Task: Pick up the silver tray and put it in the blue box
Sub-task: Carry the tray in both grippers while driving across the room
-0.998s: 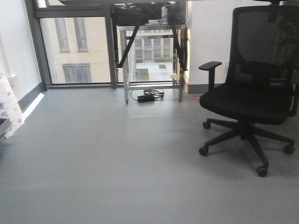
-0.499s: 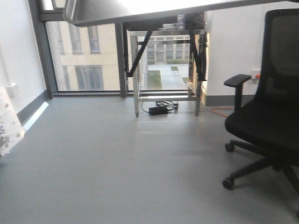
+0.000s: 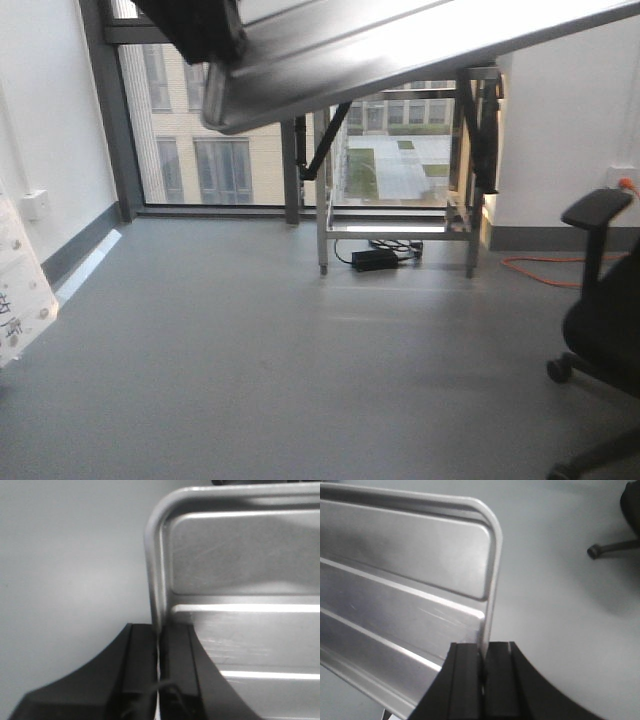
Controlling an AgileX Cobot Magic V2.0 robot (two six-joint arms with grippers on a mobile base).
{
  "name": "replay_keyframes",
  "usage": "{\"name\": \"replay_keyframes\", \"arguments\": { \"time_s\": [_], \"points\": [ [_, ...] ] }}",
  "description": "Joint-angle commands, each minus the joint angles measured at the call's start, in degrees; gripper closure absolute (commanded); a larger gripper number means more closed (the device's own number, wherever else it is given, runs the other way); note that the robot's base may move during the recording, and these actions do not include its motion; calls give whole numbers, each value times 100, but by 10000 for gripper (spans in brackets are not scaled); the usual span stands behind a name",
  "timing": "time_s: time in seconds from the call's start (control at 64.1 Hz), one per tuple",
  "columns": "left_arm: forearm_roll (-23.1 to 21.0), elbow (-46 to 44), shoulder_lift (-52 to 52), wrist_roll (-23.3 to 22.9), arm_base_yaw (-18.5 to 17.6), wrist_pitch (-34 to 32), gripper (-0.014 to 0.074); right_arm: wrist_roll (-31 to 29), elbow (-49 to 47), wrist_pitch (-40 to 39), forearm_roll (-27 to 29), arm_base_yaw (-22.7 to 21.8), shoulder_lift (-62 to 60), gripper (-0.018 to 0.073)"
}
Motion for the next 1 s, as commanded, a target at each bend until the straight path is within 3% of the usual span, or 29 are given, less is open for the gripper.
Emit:
{"name": "replay_keyframes", "arguments": {
  "time_s": [0.0, 0.265, 0.499, 0.749, 0.983],
  "points": [
    [5, -213, -209, 161, -29, -84, 693, -101, -178, -542, -125, -21, -116, 503],
    [211, -279, -536, -53, -29, -29, 693, -101, -178, -542, -125, -21, -116, 503],
    [545, -279, -827, -611, -29, -29, 693, -101, -178, -542, -125, -21, -116, 503],
    [702, -279, -841, -612, -29, 83, 693, -101, -178, -542, -125, -21, -116, 503],
    [1231, -279, -927, -612, -29, 336, 693, -101, -178, -542, -125, -21, -116, 503]
  ]
}}
